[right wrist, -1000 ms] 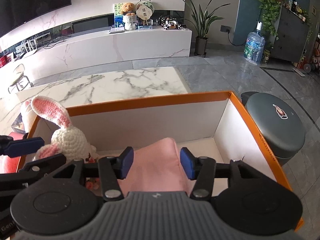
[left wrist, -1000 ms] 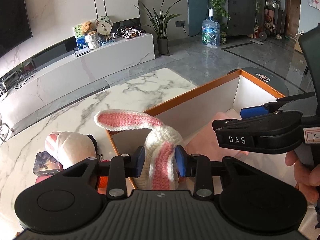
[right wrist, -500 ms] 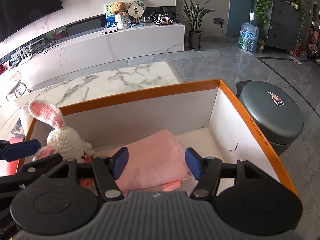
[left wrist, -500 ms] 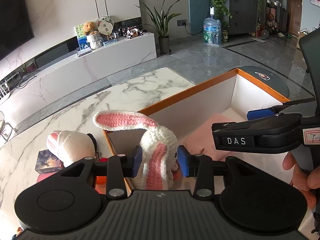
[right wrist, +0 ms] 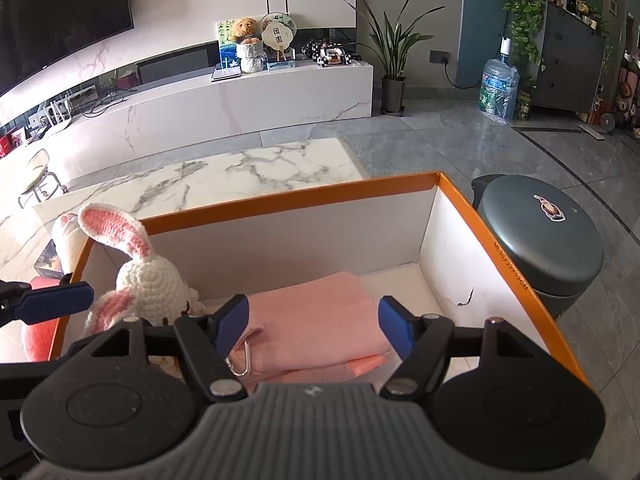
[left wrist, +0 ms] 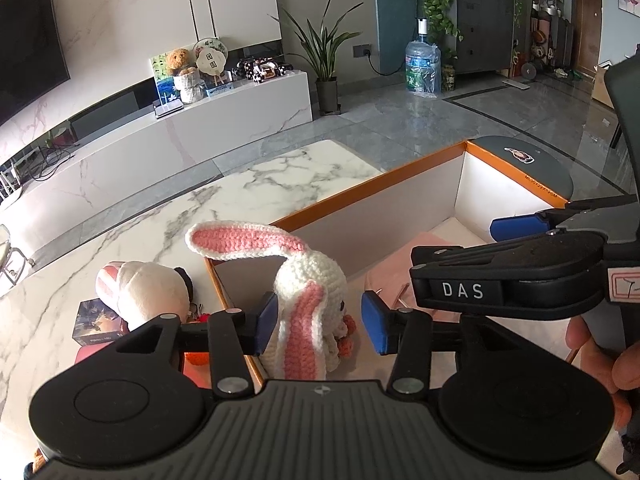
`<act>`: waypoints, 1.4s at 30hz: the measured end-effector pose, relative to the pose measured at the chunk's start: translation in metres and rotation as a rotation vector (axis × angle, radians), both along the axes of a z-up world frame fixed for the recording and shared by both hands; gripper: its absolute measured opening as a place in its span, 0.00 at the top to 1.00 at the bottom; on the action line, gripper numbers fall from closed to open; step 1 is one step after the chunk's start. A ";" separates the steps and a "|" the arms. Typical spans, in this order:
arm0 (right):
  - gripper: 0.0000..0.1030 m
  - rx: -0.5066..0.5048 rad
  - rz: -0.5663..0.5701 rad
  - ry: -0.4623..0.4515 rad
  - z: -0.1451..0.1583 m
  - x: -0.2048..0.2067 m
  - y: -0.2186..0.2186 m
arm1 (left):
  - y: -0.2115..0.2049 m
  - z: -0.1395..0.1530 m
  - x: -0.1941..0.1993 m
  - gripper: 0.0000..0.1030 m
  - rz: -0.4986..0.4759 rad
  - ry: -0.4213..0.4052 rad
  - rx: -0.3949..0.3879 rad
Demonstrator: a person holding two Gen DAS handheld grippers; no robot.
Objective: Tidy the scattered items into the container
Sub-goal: 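Open the right tool to drop the pink bag while the left tool releases the bunny into the box, then grasp the brown teddy bear with the left tool while the right tool reaches the pink pompom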
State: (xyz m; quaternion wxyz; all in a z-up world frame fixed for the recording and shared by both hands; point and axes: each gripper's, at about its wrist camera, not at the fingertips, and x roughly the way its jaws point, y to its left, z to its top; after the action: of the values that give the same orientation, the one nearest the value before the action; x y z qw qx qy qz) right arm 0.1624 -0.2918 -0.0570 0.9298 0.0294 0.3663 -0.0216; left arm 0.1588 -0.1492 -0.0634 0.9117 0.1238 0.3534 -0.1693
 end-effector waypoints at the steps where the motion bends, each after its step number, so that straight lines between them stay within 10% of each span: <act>1: 0.28 0.000 -0.001 -0.003 0.001 -0.001 0.000 | 0.000 0.001 -0.001 0.47 0.000 0.000 -0.001; 23: 0.28 -0.205 -0.047 -0.147 0.026 -0.040 0.040 | 0.040 0.030 -0.032 0.45 0.025 -0.049 -0.084; 42: 0.28 -0.121 0.045 -0.333 0.086 -0.118 0.118 | 0.137 0.061 -0.076 0.42 0.139 -0.118 -0.170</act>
State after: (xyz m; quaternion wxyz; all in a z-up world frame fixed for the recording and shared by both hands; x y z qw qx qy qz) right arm 0.0442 -0.1733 0.0291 0.9779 -0.0319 0.2058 -0.0177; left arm 0.0826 -0.0121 -0.0027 0.9476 0.0312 0.2912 -0.1275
